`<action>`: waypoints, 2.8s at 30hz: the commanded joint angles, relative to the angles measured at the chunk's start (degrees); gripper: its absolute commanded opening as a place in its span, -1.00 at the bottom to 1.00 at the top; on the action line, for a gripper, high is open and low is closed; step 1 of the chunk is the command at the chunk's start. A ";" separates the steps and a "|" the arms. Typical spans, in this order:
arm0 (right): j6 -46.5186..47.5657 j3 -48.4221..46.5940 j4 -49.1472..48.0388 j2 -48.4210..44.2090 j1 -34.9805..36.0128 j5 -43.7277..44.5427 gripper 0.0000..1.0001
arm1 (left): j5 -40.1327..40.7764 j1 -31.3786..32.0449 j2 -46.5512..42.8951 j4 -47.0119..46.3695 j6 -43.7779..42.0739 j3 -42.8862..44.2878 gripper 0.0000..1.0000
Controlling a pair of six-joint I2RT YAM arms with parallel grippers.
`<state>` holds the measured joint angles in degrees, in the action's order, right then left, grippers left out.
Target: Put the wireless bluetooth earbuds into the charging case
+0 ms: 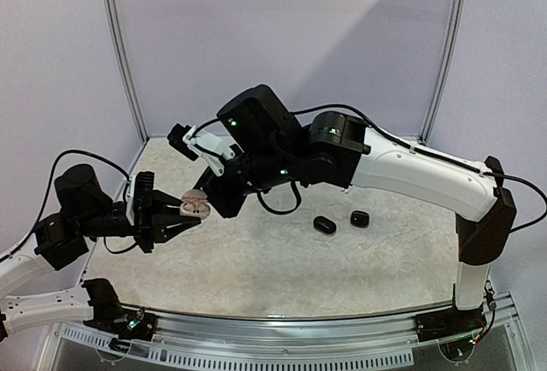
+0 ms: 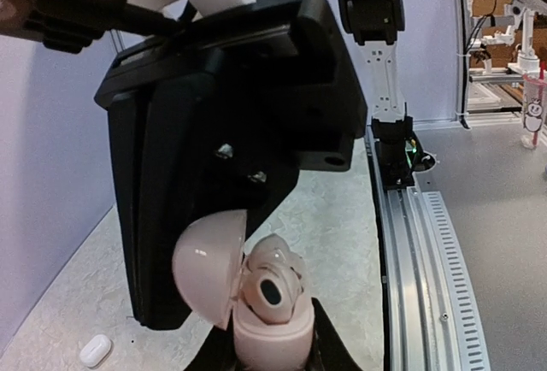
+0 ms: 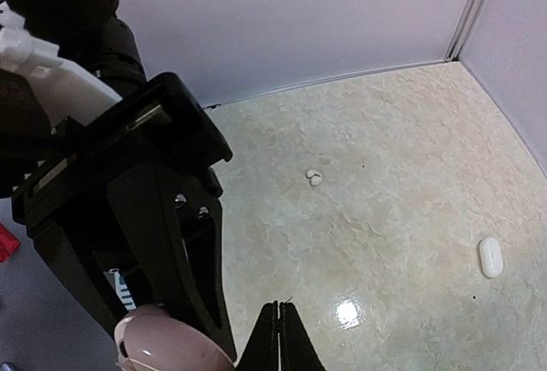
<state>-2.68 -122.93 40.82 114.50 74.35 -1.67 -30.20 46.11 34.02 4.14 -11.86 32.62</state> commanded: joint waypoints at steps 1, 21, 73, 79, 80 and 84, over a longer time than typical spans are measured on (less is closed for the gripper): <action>1.65 2.79 -1.62 -3.57 2.20 -4.97 -0.91 | 3.79 0.21 0.12 0.17 1.38 0.98 -1.00; 8.37 20.45 -4.36 -19.99 4.76 11.38 -0.04 | -1.24 0.12 -0.97 2.85 5.79 -0.14 -1.00; 13.78 15.17 -4.63 -7.94 1.37 0.45 -1.00 | 0.24 -0.22 -0.38 0.60 16.64 -0.22 -0.63; 7.48 22.51 -8.78 -13.41 -1.56 1.12 -1.00 | 5.38 -0.74 -1.09 3.84 14.47 -1.49 0.50; 6.78 23.56 -8.86 -13.84 -1.99 1.36 -1.00 | 5.97 -0.83 -1.21 4.41 14.00 -1.57 0.67; 0.77 29.04 -9.98 -16.01 -5.38 -0.34 -1.00 | 7.17 -1.06 -1.63 6.15 12.41 -1.35 0.98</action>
<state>5.54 -98.21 33.50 102.76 72.18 -1.67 -25.96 45.87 32.95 8.14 2.13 31.88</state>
